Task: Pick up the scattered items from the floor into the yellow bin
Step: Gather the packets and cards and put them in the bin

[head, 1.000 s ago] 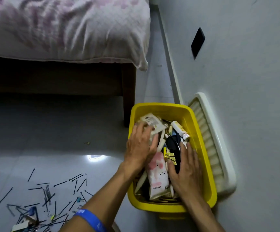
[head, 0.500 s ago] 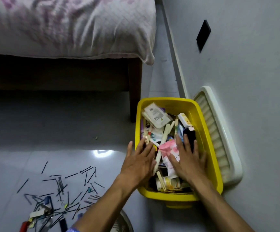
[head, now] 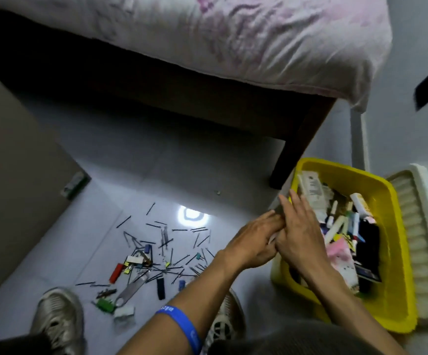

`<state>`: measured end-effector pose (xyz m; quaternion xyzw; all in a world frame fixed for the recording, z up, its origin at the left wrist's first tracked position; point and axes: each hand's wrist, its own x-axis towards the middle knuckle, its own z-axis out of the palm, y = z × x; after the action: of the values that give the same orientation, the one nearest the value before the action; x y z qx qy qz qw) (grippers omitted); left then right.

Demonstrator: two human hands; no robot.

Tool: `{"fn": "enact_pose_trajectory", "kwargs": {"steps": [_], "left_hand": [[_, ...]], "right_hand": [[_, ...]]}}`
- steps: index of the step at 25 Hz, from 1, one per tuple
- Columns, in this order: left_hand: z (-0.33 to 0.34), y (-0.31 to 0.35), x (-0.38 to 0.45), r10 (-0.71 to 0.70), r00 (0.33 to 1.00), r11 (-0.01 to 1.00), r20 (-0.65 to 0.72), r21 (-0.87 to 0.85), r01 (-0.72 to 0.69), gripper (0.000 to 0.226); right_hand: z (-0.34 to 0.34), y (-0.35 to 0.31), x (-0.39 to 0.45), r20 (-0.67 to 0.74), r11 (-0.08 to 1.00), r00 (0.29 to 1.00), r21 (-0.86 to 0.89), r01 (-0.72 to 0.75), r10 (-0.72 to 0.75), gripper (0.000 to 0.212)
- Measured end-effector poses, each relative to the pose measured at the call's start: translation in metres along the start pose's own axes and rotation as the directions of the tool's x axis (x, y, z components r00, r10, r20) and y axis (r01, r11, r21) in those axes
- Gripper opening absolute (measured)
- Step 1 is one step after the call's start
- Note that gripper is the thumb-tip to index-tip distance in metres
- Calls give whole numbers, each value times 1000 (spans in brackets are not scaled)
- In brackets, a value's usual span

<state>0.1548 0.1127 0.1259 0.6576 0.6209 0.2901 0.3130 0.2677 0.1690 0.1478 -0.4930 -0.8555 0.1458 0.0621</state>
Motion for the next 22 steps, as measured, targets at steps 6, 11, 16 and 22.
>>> {"fn": "enact_pose_trajectory", "kwargs": {"steps": [6,11,16,22], "left_hand": [[-43,-123,-101,-491,807,870,-328,-154,468,46],[-53,-224,-216,-826,349,515,-443,-342,786,50],[-40,-278,-267,-909,-59,82,-413,-317,945,59],[-30,-270,-237,-852,124,328,-508,-334,884,41]], "right_hand": [[97,-98,24,218,972,953,150,179,-209,59],[206,-145,30,554,939,759,197,280,-343,50],[255,-148,19,493,997,869,-42,71,-41,43],[280,-185,50,418,929,836,55,366,-355,32]]}}
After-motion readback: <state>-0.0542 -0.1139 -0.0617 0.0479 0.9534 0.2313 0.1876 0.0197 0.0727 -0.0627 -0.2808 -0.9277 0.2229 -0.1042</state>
